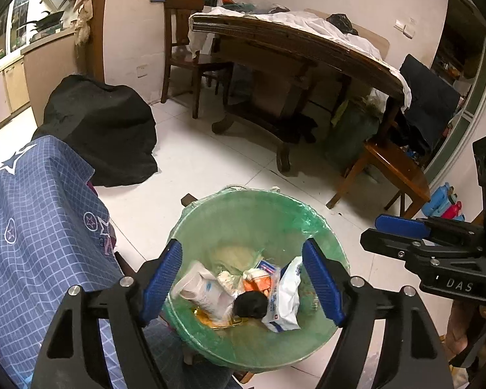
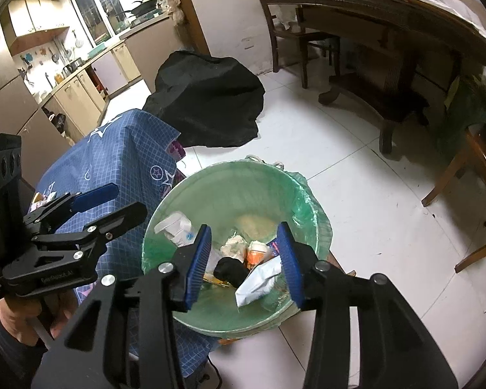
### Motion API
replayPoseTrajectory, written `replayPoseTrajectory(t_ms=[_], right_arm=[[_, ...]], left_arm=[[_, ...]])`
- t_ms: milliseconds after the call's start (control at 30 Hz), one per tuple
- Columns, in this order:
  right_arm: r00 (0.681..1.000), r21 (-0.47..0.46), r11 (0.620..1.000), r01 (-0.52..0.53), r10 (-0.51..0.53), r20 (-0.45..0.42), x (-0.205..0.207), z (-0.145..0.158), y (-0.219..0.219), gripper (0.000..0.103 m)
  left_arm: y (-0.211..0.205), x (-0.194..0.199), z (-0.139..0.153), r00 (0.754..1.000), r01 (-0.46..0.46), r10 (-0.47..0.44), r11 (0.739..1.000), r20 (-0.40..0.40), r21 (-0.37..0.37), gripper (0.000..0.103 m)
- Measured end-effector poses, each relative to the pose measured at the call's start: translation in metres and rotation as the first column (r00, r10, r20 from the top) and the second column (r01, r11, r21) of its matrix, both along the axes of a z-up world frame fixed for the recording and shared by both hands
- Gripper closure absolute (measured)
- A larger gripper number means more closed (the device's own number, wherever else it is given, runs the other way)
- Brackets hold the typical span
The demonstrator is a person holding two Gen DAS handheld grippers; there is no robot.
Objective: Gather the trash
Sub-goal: 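Carry the black sock and green scrubber over the green bin and open both tools, then grasp the beige sponge with the left tool while the right tool grasps the white mask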
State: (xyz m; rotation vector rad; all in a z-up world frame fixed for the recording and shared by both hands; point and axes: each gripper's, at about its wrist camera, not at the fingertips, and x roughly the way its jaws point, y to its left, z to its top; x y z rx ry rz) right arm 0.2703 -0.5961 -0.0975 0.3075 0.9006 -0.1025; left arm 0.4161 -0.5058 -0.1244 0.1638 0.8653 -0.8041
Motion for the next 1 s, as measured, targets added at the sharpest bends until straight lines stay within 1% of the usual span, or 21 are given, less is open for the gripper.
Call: replayPoseTrajectory(t_ms=[267,500,567,600,667,733,767,833,867,900,933,967,1000], right_arm=[[1.000,-0.001,1.000,0.002,-0.002,0.002,0.000,0.000,0.000,0.062],[1.000,0.004,1.000,0.002,-0.002,0.010,-0.002,0.001,0.000,0.062],[0.999,0.008,1.000,-0.003,0.003,0.035,-0.007,0.006,0.004,0.056],[0.999,0.007,1.000,-0.008,0.007,0.048,-0.010,0.008,0.006,0.055],[0.996,0.008,1.000,-0.029,0.028,0.084,-0.018,0.013,0.019,0.050],[0.993,0.009,0.998,-0.058,0.056,0.105,-0.023,0.013,0.033,0.047],[0.990,0.008,0.997,-0.083,0.081,0.112,-0.024,0.012,0.045,0.045],[0.986,0.009,0.993,-0.120,0.118,0.115,-0.022,0.010,0.063,0.043],[0.982,0.012,0.989,-0.149,0.147,0.119,-0.019,0.009,0.077,0.041],[0.979,0.014,0.986,-0.166,0.164,0.120,-0.016,0.008,0.085,0.040],[0.974,0.018,0.981,-0.194,0.190,0.121,-0.011,0.007,0.098,0.039],[0.970,0.019,0.977,-0.212,0.209,0.123,-0.008,0.008,0.107,0.038],[0.966,0.018,0.973,-0.231,0.227,0.124,-0.003,0.008,0.116,0.038]], left_arm=[[-0.001,0.000,-0.002,1.000,-0.001,0.001,1.000,-0.003,0.007,0.026],[0.005,-0.004,0.002,1.000,-0.001,0.001,1.000,0.010,0.011,0.026],[0.017,-0.008,0.006,1.000,-0.002,0.001,1.000,0.023,0.014,0.026],[0.025,-0.009,0.008,1.000,0.000,0.000,1.000,0.030,0.012,0.026],[0.048,-0.011,0.012,0.999,-0.012,0.011,1.000,0.051,0.013,0.026],[0.088,-0.008,0.017,0.997,-0.044,0.044,0.999,0.062,0.000,0.026],[0.109,-0.005,0.018,0.995,-0.068,0.068,0.998,0.070,-0.001,0.026],[0.161,0.004,0.022,0.984,-0.146,0.144,0.989,0.107,0.011,0.026],[0.188,0.010,0.023,0.976,-0.188,0.185,0.982,0.119,0.017,0.026],[0.224,0.017,0.023,0.962,-0.246,0.241,0.969,0.124,0.022,0.026],[0.250,0.021,0.023,0.951,-0.288,0.282,0.957,0.128,0.026,0.026],[0.285,0.026,0.022,0.931,-0.346,0.340,0.938,0.130,0.029,0.026],[0.309,0.031,0.021,0.917,-0.383,0.377,0.923,0.127,0.029,0.026]])
